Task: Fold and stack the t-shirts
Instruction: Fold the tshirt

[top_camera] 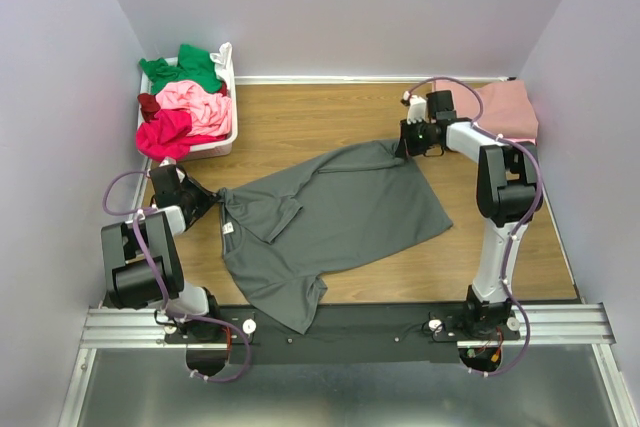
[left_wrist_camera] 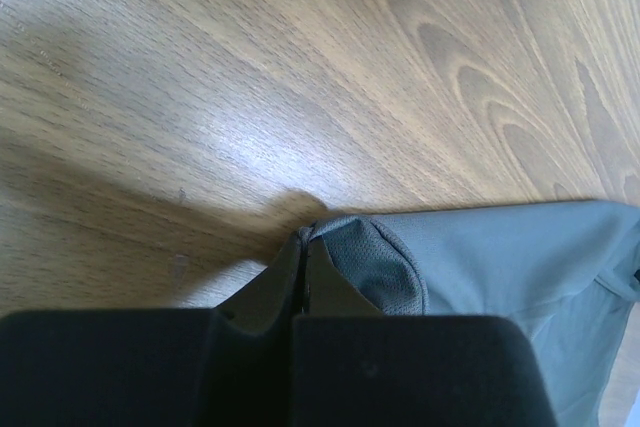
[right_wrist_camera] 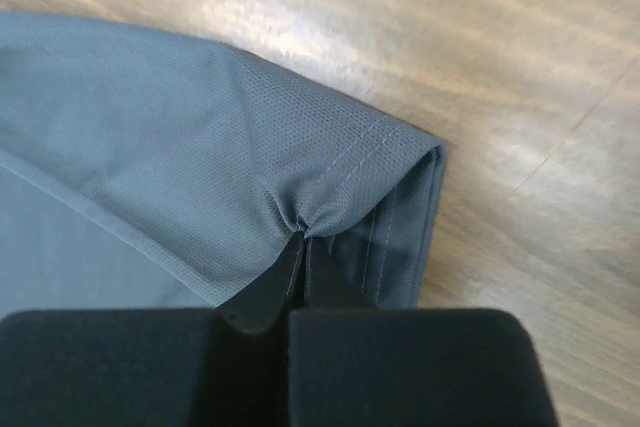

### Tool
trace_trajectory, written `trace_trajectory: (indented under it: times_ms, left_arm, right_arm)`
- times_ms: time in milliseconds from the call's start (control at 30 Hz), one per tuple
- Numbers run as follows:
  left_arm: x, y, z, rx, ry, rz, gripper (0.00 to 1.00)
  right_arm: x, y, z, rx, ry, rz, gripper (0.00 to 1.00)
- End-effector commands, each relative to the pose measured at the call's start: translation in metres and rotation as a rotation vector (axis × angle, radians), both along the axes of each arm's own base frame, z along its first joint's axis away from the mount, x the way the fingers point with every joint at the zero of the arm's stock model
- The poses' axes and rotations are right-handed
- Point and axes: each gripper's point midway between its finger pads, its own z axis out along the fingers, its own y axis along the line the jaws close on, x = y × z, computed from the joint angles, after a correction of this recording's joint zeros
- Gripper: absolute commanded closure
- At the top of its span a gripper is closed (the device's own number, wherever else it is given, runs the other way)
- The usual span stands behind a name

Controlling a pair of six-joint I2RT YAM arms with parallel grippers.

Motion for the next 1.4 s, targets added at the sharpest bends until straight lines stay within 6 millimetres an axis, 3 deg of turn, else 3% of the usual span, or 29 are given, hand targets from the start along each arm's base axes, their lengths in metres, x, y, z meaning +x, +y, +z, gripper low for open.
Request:
trace_trajectory:
  times_ms: [0,300,633,967,1367]
  left_arm:
    - [0.01,0.004,0.007,0.01,-0.033,-0.014,1.0]
    - [0.015,0.008,0.012,0.024,-0.031,-0.007,1.0]
    - [0.018,0.011,0.01,0.029,-0.021,-0.005,1.0]
    - [0.025,0.014,0.011,0.037,-0.014,-0.009,1.0]
    - [0.036,0.017,0.013,0.046,-0.012,-0.028,1.0]
  right_arm:
    - [0.017,-0.01,0.016,-0.026,-0.047,-0.016,0.99]
    - [0.039,-0.021,0.027,-0.06,-0.103,-0.038,1.0]
    - [0.058,-0.037,0.018,-0.165,-0.144,-0.037,1.0]
    - [0.064,-0.048,0.012,-0.232,-0.155,-0.024,1.0]
    - [0.065,-0.055,0.043,-0.264,-0.227,-0.015,0.99]
